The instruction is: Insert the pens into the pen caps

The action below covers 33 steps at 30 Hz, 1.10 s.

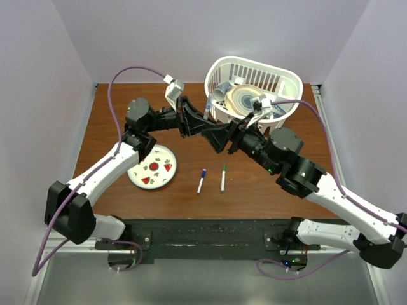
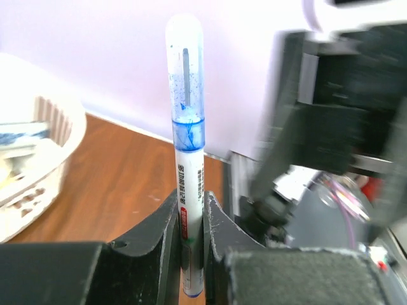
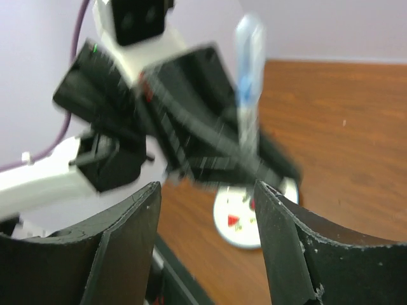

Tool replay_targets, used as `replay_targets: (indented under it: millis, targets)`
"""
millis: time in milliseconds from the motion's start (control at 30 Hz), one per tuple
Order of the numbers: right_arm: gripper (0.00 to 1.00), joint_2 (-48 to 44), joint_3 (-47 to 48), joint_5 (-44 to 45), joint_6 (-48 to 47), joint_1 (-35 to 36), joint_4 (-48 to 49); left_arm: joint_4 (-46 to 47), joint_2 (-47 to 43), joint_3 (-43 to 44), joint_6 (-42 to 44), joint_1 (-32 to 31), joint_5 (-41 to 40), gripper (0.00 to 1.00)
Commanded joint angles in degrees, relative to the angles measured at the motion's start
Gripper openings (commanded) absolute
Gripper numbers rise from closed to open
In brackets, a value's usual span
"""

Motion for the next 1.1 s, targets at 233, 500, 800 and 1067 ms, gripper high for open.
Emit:
replay_targets:
  millis: [233,500,800,1067]
  targets:
    - [0.75,-10.04,-1.37,2.74,-1.63,1.51,-16.13,-26.14,-4.26,-8.52,8.51,0.96,-26.93,0.00]
    - [0.87,-9.79,-4.89,2.48,0.39,1.33,-17.09,-31.70,-1.18,-16.27,6.76,-0.78,-39.31,0.00]
    - [0.89,-7.94,-5.25,2.13,-0.04,1.42,-17.45,-29.68,6.81,-22.86,2.19,-6.41,-42.41,0.01]
    - [0.89,-7.33,-4.37,1.86,-0.66,1.42,-18.15,-32.40,9.72,-23.48,0.16,-8.44,-46.89,0.12]
